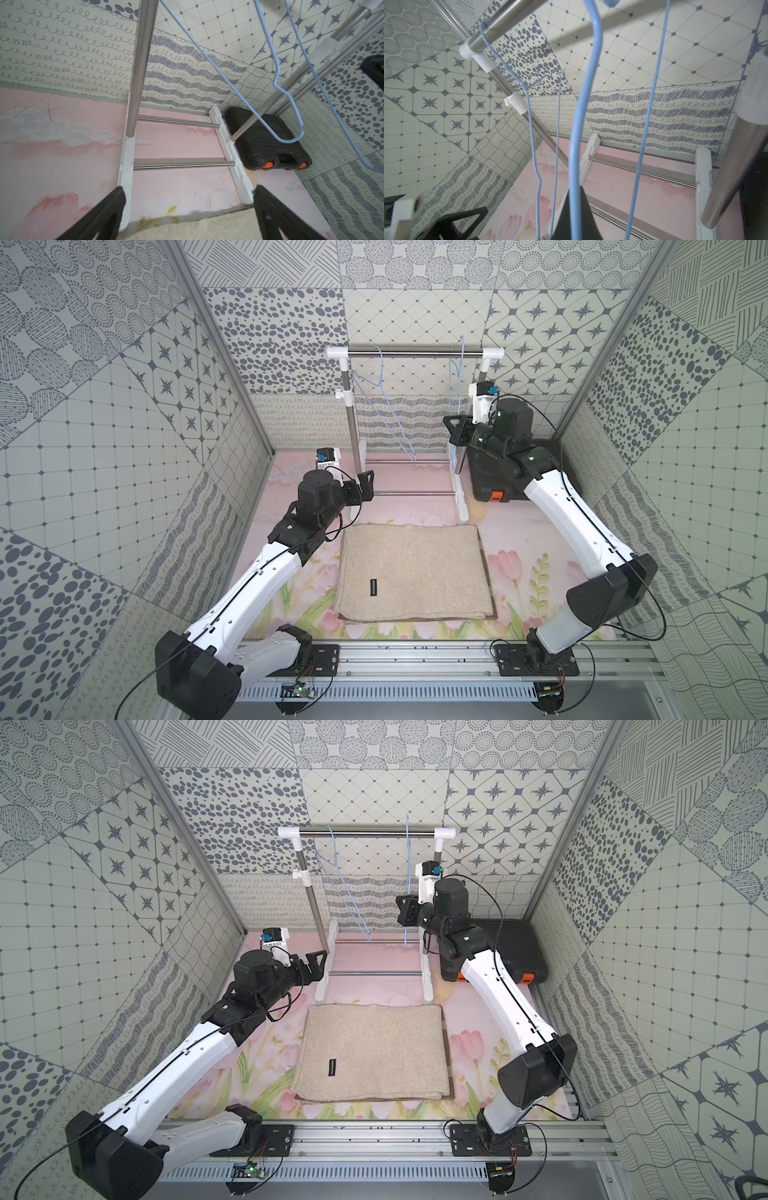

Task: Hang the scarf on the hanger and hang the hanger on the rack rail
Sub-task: Pick up the hanger from the clothesline, then place the hanger at the center of the board.

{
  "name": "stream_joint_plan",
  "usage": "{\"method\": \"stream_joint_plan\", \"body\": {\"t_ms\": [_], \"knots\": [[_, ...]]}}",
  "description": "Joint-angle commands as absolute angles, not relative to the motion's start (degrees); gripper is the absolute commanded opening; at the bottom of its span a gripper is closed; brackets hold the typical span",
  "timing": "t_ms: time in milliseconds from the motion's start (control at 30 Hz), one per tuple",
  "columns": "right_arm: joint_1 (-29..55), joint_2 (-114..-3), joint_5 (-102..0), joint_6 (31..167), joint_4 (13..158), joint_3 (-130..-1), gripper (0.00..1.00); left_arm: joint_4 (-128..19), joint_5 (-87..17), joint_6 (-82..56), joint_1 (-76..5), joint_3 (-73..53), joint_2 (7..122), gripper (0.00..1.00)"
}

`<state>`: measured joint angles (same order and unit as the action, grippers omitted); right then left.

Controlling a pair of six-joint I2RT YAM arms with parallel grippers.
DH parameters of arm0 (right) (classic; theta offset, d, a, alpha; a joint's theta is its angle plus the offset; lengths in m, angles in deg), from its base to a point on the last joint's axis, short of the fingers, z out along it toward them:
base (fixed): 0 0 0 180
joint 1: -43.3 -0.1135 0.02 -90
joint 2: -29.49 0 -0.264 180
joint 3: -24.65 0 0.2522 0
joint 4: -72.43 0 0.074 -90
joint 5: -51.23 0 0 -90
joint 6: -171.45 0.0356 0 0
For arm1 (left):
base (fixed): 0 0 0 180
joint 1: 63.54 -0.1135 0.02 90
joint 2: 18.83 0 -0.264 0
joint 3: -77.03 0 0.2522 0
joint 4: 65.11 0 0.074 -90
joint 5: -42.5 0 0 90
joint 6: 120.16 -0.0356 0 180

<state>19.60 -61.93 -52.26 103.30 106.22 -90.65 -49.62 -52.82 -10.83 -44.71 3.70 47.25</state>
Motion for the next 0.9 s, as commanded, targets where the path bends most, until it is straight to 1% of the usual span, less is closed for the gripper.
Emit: {"method": "stream_joint_plan", "body": {"t_ms": [0,100,167,267,400,500,633,867], "knots": [[19.20,-57.47,-52.94,102.01,110.28,-88.42,0.00,-49.54,-47.71,-11.25,-44.30,1.16,47.13,0.98],[18.84,-52.97,-54.20,102.86,114.70,-82.70,0.00,-48.11,-45.41,-10.50,-43.90,-0.56,47.04,0.99],[17.13,-49.85,-53.93,102.41,119.88,-78.61,0.00,-47.25,-42.31,-9.08,-43.87,-2.10,47.36,0.99],[11.89,-44.30,-50.61,101.36,125.47,-69.02,0.00,-44.94,-40.08,-7.45,-42.41,-4.53,48.36,0.98],[2.09,-41.13,-41.77,101.89,127.90,-57.42,0.00,-44.99,-38.67,-4.42,-39.90,-3.49,49.13,0.98],[-2.47,-44.41,-38.92,103.32,125.52,-53.27,0.00,-48.38,-37.46,-1.01,-39.64,1.10,49.09,0.98],[-6.67,-51.04,-34.13,105.93,118.92,-49.78,0.00,-51.17,-35.17,1.97,-39.44,7.74,49.00,0.98],[-14.86,-64.09,-27.27,109.09,114.10,-51.37,0.00,-56.44,-31.55,7.12,-39.29,20.15,47.14,0.98]]}}
